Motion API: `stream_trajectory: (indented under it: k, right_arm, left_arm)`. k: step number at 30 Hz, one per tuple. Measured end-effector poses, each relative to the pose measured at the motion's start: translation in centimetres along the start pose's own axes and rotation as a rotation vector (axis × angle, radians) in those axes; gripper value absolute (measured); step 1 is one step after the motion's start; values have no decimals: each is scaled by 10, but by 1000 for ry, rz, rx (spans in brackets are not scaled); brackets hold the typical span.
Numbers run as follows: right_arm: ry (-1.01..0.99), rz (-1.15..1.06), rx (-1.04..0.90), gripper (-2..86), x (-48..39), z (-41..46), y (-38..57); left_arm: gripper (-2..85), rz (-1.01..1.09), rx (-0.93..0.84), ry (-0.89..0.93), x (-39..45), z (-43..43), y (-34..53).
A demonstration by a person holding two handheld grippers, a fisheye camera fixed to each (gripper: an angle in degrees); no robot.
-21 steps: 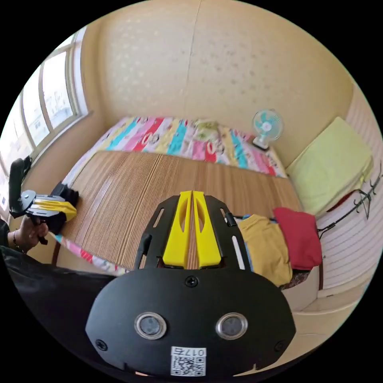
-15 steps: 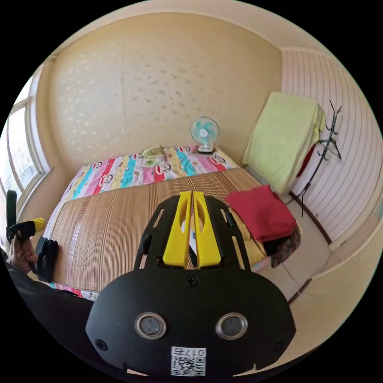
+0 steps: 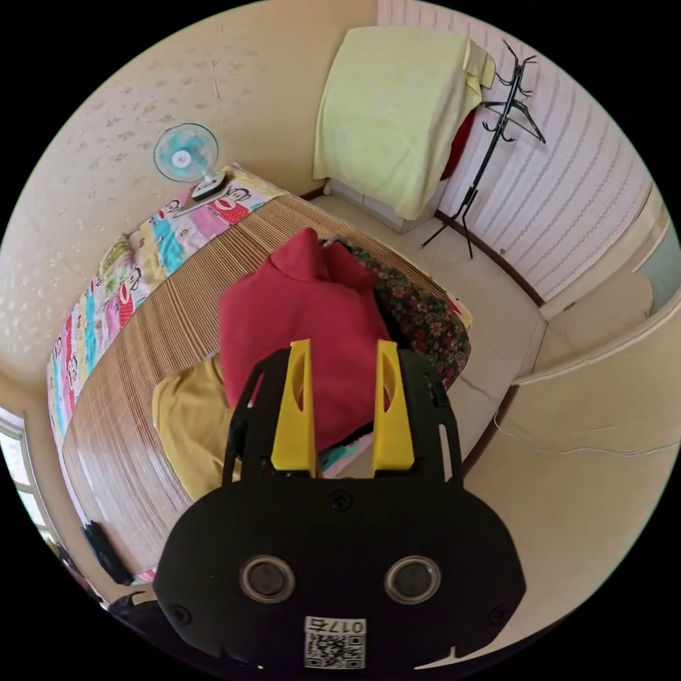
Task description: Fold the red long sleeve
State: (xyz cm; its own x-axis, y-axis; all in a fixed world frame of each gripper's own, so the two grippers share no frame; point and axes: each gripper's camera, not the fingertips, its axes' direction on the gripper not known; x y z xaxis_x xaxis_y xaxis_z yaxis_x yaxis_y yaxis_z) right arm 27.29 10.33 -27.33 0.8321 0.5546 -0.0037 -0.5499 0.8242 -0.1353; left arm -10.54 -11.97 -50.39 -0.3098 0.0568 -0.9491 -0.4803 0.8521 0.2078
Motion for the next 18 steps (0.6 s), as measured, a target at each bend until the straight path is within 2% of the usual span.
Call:
stream_trajectory:
  k: [2,4,6,7,9,11,13,16,18]
  right_arm:
    - [-67,33,-104,57,6,23,-9]
    - [-119,79,-48,27,4,17,-6]
    - [-355,-15,205,15,-20,-30,8]
    - [-415,-33,245,13,-26,-41,10]
    - [-859,-238,369,9,-63,-84,19]
    - [-1067,-376,381,10,-101,-105,23]
    - [-1059,-490,312,14,-145,-112,28]
    - [-677,-477,229,31,-180,-100,30]
    - [-393,-330,190,92,-157,-80,12]
  left_arm:
    - [-8,20,-6,-31,5,3,-1]
    - [-10,18,2,-88,4,1,-2]
    - [-10,-24,29,-105,-4,-6,-2]
    - [-10,-57,63,-98,-10,-13,-2]
    - [-10,-90,115,-88,-17,-21,-2]
    - [-10,-101,141,-104,-21,-26,-3]
    - [-10,-102,156,-129,-23,-28,-7]
    - [-10,-127,188,-104,-26,-34,-13]
    - [-10,-124,194,-106,-26,-39,-17]
